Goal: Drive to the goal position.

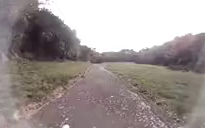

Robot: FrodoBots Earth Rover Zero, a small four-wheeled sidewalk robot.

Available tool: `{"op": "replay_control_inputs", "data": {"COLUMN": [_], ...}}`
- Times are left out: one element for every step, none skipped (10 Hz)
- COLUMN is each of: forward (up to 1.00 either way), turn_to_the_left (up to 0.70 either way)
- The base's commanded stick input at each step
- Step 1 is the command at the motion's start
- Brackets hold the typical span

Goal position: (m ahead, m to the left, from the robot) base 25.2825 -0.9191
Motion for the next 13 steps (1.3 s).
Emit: {"op": "replay_control_inputs", "data": {"forward": [0.85,0.85,0.85,0.85,0.85,0.85,0.85,0.85,0.85,0.85,0.85,0.85,0.85], "turn_to_the_left": [0.00,0.00,0.00,0.00,0.00,0.00,0.00,-0.11,-0.27,-0.28,-0.18,-0.07,0.00]}}
